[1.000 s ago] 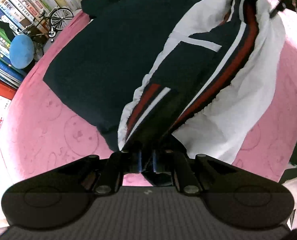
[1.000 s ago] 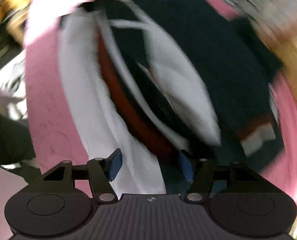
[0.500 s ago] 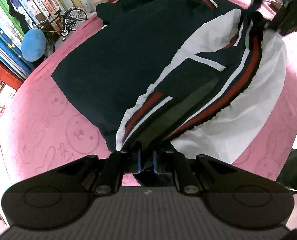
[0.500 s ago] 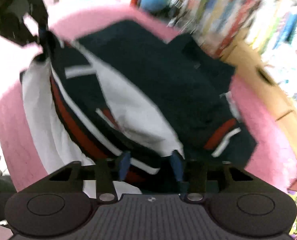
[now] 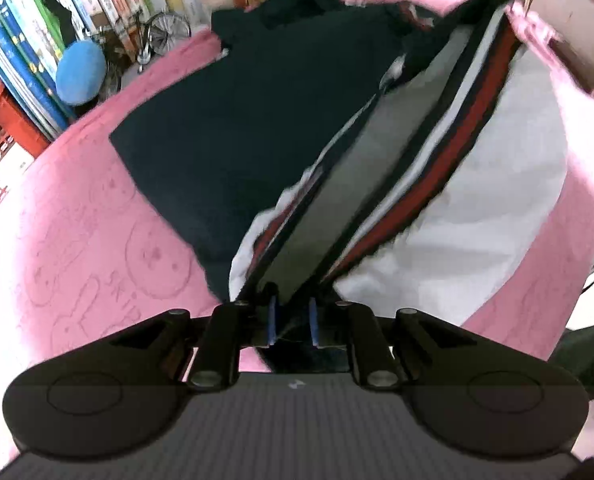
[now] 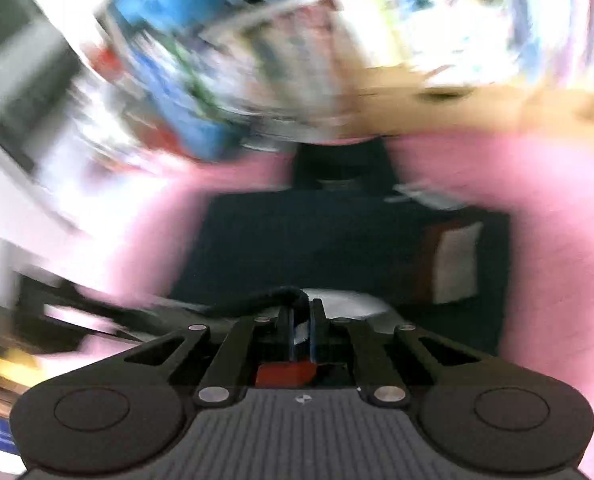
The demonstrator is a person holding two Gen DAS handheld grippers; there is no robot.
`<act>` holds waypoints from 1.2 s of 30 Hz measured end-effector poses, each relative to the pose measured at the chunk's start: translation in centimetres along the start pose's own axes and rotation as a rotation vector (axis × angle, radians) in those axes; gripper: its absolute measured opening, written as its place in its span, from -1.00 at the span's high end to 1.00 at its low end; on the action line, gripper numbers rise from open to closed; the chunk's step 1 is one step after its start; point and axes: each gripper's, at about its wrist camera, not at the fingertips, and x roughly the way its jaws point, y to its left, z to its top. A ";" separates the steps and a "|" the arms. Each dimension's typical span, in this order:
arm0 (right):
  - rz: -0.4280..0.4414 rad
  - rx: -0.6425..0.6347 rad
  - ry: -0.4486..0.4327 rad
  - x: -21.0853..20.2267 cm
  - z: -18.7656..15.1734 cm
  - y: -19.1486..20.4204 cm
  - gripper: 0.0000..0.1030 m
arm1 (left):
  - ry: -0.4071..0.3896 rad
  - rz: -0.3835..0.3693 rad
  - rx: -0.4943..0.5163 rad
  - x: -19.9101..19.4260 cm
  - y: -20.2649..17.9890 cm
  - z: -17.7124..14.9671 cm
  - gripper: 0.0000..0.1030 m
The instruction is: Fold clothes
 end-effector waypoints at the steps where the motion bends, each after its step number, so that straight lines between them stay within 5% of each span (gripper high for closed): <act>1: -0.021 -0.013 -0.011 0.0 -0.1 0.2 0.80 | -0.009 -0.003 -0.006 -0.2 0.0 0.2 0.65; 4: -0.076 -0.093 -0.048 -0.4 -0.6 1.2 0.22 | -0.038 -0.008 -0.036 -0.7 0.3 0.5 0.63; 5: -0.090 -0.146 -0.061 -0.6 -0.8 1.8 -0.19 | -0.050 -0.014 -0.051 -0.9 0.5 0.6 0.63; 6: -0.120 -0.211 -0.072 -0.5 -0.9 2.3 -0.30 | -0.063 -0.020 -0.067 -1.2 0.7 0.7 0.62; 10: -0.192 -0.527 0.016 0.8 -3.1 5.2 -0.30 | -0.076 -0.005 -0.107 -1.0 1.5 1.0 0.56; 14: -0.194 -0.519 0.066 3.4 -3.4 5.7 -0.42 | -0.075 0.003 -0.132 -0.5 1.6 1.5 0.57; 16: -0.195 -0.515 0.092 4.7 -3.6 6.0 0.08 | -0.091 0.001 -0.132 -0.9 1.5 1.6 0.57; 17: -0.196 -0.513 0.104 5.4 -3.6 6.1 0.67 | -0.110 -0.002 -0.132 -1.5 1.5 1.6 0.56; 18: -0.194 -0.508 0.113 5.9 -3.7 6.2 0.69 | -0.133 -0.009 -0.138 -2.2 1.6 1.6 0.56; 22: 0.060 -0.144 -0.041 -1.3 -0.5 4.2 0.70 | -0.221 -0.070 -0.252 -4.8 3.4 1.5 0.53; 23: 0.212 0.065 -0.056 -2.6 0.5 2.0 0.69 | -0.239 -0.077 -0.286 -5.2 3.9 1.5 0.53; 25: 0.341 0.369 -0.114 -3.4 1.4 -2.2 0.70 | -0.263 -0.070 -0.348 -5.6 4.9 1.7 0.52; 28: -0.159 0.168 -0.153 -2.3 2.9 -2.2 0.59 | -0.298 -0.060 -0.442 -6.3 6.2 1.9 0.51; 29: -0.180 0.102 -0.147 -2.1 2.7 -1.6 0.57 | -0.310 -0.056 -0.473 -6.5 6.7 2.0 0.48; 31: -0.222 -0.030 -0.135 -1.7 2.3 -0.3 0.13 | -0.320 -0.044 -0.453 -7.2 6.4 1.8 0.36; 32: -0.241 -0.096 -0.129 -1.5 2.1 0.3 -0.41 | -0.315 -0.042 -0.418 -7.5 5.9 1.6 0.30; 33: -0.247 -0.179 -0.127 -1.4 1.4 1.2 -0.62 | -0.304 -0.042 -0.385 -7.4 5.2 1.4 0.12; 36: -0.304 -0.438 -0.060 1.1 -0.7 3.9 -0.67 | -0.260 -0.037 -0.297 -6.3 3.1 0.7 -0.24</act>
